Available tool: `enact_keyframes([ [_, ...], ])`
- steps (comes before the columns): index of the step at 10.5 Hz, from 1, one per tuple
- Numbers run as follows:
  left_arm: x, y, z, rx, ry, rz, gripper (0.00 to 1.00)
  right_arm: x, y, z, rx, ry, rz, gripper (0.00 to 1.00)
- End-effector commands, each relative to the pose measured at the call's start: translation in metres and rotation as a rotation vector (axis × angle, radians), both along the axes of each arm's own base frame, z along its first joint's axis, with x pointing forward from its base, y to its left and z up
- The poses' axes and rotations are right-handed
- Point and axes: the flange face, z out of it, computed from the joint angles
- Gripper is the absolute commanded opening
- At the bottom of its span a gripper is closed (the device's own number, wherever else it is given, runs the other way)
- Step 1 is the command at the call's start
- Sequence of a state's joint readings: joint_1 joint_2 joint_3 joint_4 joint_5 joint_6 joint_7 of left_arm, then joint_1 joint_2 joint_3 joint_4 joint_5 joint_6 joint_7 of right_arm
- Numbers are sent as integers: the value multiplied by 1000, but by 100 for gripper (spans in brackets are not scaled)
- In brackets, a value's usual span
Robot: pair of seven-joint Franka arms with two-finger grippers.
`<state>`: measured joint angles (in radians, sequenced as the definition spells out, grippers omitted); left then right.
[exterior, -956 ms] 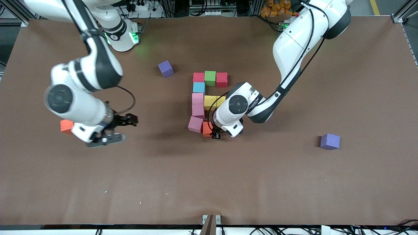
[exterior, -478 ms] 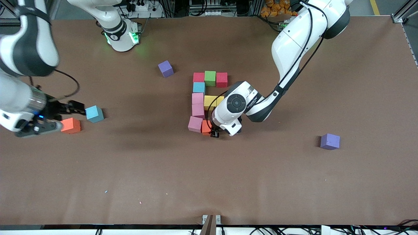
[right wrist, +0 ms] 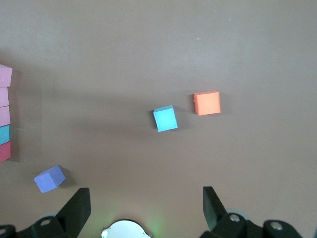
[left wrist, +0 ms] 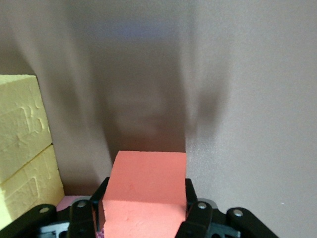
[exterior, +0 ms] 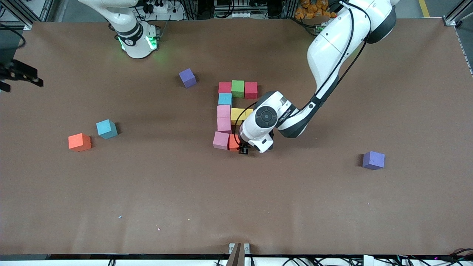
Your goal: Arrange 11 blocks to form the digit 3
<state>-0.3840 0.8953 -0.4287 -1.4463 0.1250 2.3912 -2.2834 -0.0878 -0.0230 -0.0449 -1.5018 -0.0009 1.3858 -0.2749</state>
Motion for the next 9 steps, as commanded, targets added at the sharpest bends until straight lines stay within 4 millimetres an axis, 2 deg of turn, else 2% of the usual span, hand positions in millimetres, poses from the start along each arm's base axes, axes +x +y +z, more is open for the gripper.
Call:
enact_keyframes([
  [1, -10, 3, -8, 40, 34, 1, 3, 4, 0, 19, -30, -25, -28, 100],
  [3, -12, 0, -8, 38, 35, -3, 3, 1, 6, 53, -24, -98, -82, 100],
  [5, -15, -4, -9, 38, 38, -8, 4, -17, 28, 98, -21, -169, -118, 100],
  [6, -17, -4, -11, 41, 40, -8, 4, -20, 22, 114, 4, -207, -125, 100],
  [7, -19, -6, -13, 42, 43, -10, 4, -23, 26, 115, -6, -199, -128, 100],
  [9, -20, -7, -14, 44, 45, -13, 4, -28, 29, 103, -18, -110, -161, 100],
])
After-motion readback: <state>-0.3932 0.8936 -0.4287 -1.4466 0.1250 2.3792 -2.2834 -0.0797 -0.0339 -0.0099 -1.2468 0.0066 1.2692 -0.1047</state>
